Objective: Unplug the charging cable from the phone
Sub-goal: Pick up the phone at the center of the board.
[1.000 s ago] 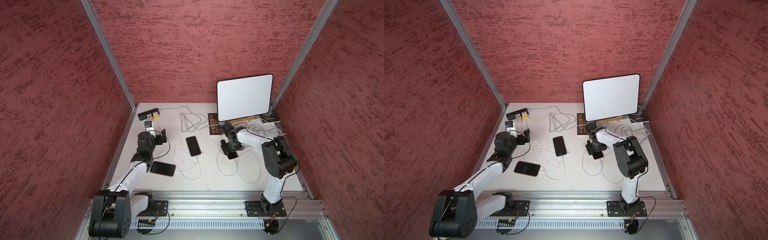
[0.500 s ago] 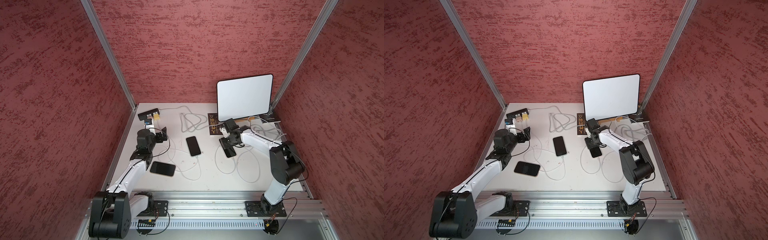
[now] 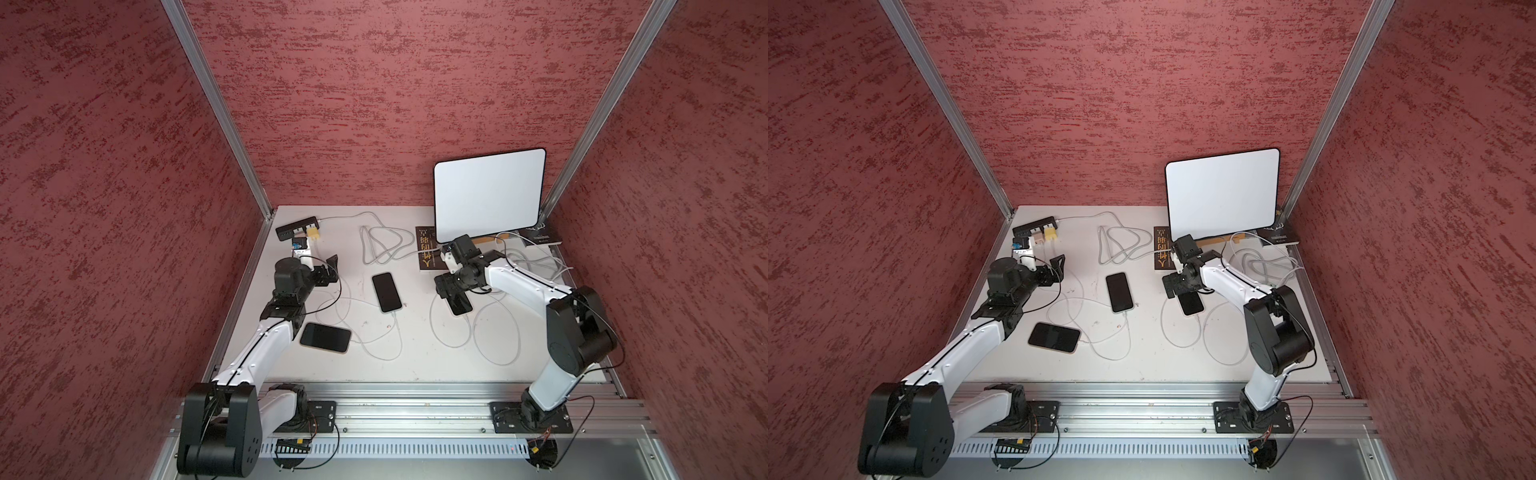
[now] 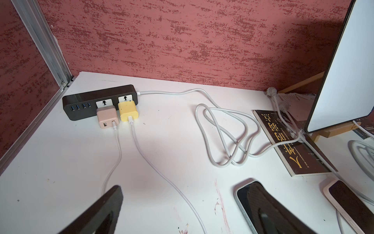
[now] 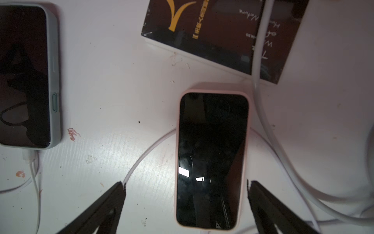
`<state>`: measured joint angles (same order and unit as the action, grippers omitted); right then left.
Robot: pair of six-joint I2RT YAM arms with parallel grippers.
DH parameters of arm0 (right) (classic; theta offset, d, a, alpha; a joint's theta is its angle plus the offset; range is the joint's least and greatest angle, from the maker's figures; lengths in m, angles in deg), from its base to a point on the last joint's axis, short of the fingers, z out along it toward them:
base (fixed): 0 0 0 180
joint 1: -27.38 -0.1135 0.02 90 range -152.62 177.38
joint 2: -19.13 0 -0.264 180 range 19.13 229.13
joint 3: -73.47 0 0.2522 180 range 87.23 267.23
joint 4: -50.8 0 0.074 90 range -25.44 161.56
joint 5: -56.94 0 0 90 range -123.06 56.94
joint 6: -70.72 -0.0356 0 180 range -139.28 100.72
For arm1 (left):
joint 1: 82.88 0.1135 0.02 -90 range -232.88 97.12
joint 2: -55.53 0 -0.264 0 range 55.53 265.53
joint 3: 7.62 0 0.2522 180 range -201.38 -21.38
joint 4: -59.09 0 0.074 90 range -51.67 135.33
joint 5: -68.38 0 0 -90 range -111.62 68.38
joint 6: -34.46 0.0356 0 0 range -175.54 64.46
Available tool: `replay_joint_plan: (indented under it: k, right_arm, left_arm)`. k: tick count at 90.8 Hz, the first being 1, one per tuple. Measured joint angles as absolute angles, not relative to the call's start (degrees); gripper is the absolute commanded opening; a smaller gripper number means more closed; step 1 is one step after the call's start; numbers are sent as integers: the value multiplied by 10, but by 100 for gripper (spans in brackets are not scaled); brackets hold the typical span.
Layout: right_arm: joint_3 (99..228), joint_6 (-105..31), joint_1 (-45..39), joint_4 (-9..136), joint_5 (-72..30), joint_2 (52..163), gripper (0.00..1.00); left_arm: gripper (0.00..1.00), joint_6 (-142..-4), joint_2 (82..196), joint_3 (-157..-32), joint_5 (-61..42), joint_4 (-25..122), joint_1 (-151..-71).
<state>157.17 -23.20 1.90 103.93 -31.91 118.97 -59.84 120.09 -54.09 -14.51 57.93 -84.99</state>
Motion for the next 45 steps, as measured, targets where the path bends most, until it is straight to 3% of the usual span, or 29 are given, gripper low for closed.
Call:
replay_joint_plan:
  k: [45]
  right_arm:
    - [1579, -234, 22, 1052, -349, 1264, 99]
  left_arm:
    - [100, -598, 1201, -541, -144, 568, -852]
